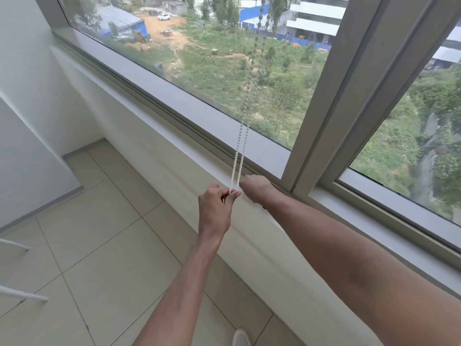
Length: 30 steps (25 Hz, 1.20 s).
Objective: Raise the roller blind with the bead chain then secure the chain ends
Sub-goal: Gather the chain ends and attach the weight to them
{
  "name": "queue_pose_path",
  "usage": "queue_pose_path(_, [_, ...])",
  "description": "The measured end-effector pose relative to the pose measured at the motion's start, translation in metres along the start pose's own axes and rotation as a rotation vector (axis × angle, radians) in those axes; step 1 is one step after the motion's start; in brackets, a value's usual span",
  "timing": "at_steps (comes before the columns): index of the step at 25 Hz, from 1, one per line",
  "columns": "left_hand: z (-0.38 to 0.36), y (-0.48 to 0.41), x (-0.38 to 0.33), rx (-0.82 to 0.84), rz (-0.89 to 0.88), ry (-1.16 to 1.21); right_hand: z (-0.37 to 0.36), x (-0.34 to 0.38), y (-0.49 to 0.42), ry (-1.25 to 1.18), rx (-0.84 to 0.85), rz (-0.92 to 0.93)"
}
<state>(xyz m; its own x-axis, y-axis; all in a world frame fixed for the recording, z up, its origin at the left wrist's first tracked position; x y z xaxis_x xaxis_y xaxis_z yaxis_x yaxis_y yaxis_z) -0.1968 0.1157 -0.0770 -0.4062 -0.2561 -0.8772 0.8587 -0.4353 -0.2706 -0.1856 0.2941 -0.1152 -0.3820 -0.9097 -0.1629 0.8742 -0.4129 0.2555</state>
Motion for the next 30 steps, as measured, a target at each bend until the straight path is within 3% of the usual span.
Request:
queue_pose_path(5, [-0.003, -0.003, 0.001, -0.015, 0.014, 0.0, -0.005, 0.001, -0.007, -0.015, -0.025, 0.039])
queue_pose_path(8, [-0.002, -0.004, 0.002, -0.032, 0.013, -0.001, 0.018, 0.005, -0.004, -0.133, -0.146, 0.068])
queue_pose_path(12, [0.001, 0.001, 0.008, -0.075, 0.035, 0.006, 0.049, -0.002, 0.021, -0.502, -0.387, 0.021])
queue_pose_path(16, [0.004, 0.02, 0.012, -0.091, -0.002, 0.038, 0.043, 0.0, 0.09, -1.071, -0.69, -0.205])
queue_pose_path(24, [-0.003, 0.067, 0.011, 0.003, 0.059, 0.216, -0.012, 0.035, 0.193, -1.604, -0.686, -0.378])
queue_pose_path(30, [-0.006, 0.1, 0.005, 0.015, 0.132, 0.435, -0.029, 0.052, 0.231, -1.776, -0.866, -0.458])
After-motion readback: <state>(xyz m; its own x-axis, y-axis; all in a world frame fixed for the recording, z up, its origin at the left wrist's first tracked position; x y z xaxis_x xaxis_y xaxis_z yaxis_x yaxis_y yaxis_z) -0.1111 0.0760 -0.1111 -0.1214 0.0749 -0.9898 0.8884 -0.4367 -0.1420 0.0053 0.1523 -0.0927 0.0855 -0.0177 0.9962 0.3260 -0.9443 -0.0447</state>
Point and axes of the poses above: each hand's wrist, its own y-axis away from the middle knuckle, its own z-axis out of the back of the hand, x = y × z, the point moved 3 cm from there along -y, towards the middle knuckle, and after that the axes turned 8 degrees about -x, right-handed, at the moved point
